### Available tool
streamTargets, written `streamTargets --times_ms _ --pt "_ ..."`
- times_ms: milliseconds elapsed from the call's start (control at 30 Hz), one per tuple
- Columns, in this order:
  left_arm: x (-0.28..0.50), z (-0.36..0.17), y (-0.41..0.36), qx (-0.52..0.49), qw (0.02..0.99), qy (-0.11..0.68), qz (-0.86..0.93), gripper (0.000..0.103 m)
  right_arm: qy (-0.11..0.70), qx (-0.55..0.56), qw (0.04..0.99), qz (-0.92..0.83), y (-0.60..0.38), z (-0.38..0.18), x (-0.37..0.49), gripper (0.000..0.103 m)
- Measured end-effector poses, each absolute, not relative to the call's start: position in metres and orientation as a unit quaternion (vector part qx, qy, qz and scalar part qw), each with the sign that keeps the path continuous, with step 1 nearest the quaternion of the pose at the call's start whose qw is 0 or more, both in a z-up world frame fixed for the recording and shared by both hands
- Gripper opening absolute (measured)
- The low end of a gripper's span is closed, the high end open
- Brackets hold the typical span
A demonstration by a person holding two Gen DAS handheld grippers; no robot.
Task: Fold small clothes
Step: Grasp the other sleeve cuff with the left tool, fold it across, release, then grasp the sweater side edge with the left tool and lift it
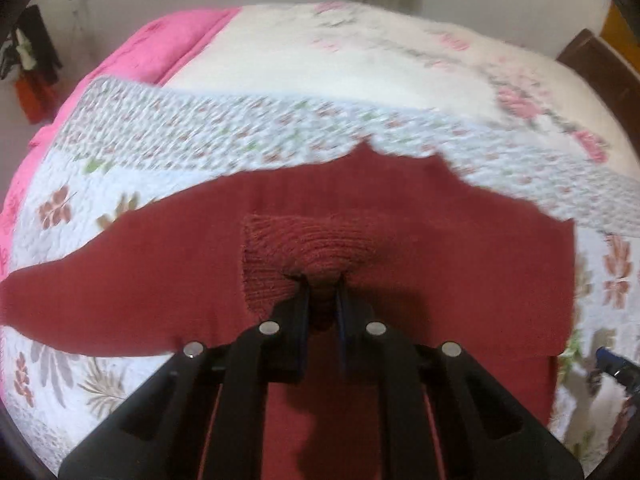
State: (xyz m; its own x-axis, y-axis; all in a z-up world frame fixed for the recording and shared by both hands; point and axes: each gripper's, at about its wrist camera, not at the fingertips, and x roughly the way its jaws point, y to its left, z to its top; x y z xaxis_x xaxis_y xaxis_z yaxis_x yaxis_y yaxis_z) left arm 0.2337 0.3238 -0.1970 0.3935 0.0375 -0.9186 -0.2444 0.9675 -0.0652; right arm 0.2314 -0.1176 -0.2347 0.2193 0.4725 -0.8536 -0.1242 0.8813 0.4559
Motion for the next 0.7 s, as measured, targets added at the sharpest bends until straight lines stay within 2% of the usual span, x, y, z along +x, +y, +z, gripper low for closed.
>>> streamTargets --times_ms 167,200,233,300,467,533,700 --pt "0.236 -0.229 0.339 -0.099 0.819 0.559 0.084 0.012 0.626 0.147 0.744 0.182 -0.082 -0.269 0.259 0.058" --pt "0.236 -0.236 0.339 -0.098 0.815 0.565 0.083 0.013 0.629 0.148 0.741 0.182 -0.080 -0.273 0.261 0.046" --pt "0.236 -0.244 0.339 -0.097 0.811 0.570 0.084 0.017 0.632 0.146 0.740 0.180 -0.077 -0.278 0.264 0.029" --pt "0.235 -0.259 0.342 -0.094 0.803 0.582 0.087 0.024 0.642 0.114 0.743 0.155 -0.075 -0.286 0.265 0.025" --pt "0.220 -0.265 0.381 -0.139 0.797 0.580 0.097 0.041 0.641 0.076 0.749 0.151 -0.071 -0.280 0.259 0.026" --pt "0.213 -0.255 0.397 -0.143 0.800 0.571 0.117 0.039 0.635 0.047 0.757 0.147 -0.066 -0.265 0.256 0.034" --pt "0.217 -0.217 0.401 -0.172 0.820 0.537 0.094 0.040 0.585 0.045 0.792 0.167 -0.046 -0.215 0.259 0.034"
